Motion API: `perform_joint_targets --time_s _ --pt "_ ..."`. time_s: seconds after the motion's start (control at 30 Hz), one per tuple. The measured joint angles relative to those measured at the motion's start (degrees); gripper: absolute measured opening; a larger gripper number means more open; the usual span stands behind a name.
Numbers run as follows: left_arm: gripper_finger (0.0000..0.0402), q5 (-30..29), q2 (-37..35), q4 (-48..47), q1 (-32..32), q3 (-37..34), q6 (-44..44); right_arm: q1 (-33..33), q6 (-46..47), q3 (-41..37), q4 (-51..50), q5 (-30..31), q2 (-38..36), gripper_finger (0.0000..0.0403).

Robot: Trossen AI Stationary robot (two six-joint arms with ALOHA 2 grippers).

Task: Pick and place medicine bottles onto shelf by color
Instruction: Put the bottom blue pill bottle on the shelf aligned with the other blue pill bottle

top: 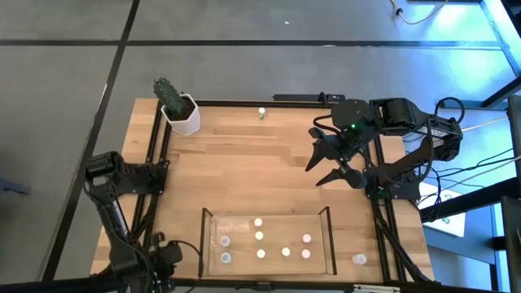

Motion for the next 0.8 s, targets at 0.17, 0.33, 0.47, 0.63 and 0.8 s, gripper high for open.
perform_joint_targets --time_s 0.17,0.33,0.47,0.63,0.8 --pt "0.0096 -0.02 -4.24 -2.86 0.16 0.00 -1.03 0.01 0.00 0.00 0.00 0.00 0.00 0.0229" --pt "0.0096 -1.19 -9.29 -6.65 1.59 0.00 -0.98 0.00 0.00 0.00 0.00 0.00 0.00 0.0229" --pt "0.0096 -5.42 -14.10 -11.11 3.34 0.00 -0.91 -0.01 0.00 0.00 0.00 0.00 0.00 0.0229" --pt "0.0096 -7.74 -20.46 -17.98 7.36 0.02 -0.72 0.01 0.00 0.00 0.00 0.00 0.00 0.0229" --pt "0.0096 -8.05 -25.47 -22.24 14.31 0.02 4.30 0.00 0.00 0.00 0.00 0.07 0.00 0.0229"
